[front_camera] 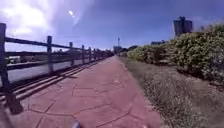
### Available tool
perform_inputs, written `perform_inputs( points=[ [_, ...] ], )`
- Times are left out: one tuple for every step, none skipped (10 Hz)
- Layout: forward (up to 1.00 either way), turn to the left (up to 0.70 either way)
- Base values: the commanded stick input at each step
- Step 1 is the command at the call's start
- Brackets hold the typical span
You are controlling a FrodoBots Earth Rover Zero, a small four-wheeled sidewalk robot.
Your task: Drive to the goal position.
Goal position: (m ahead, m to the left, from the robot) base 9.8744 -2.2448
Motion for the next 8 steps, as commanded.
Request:
perform_inputs(
  points=[
    [0.7,0.0],
    [0.7,0.0],
    [0.7,0.0],
    [0.7,0.0],
    [0.7,0.0],
    [0.7,0.0],
    [0.7,0.0],
    [0.7,0.0]
  ],
)
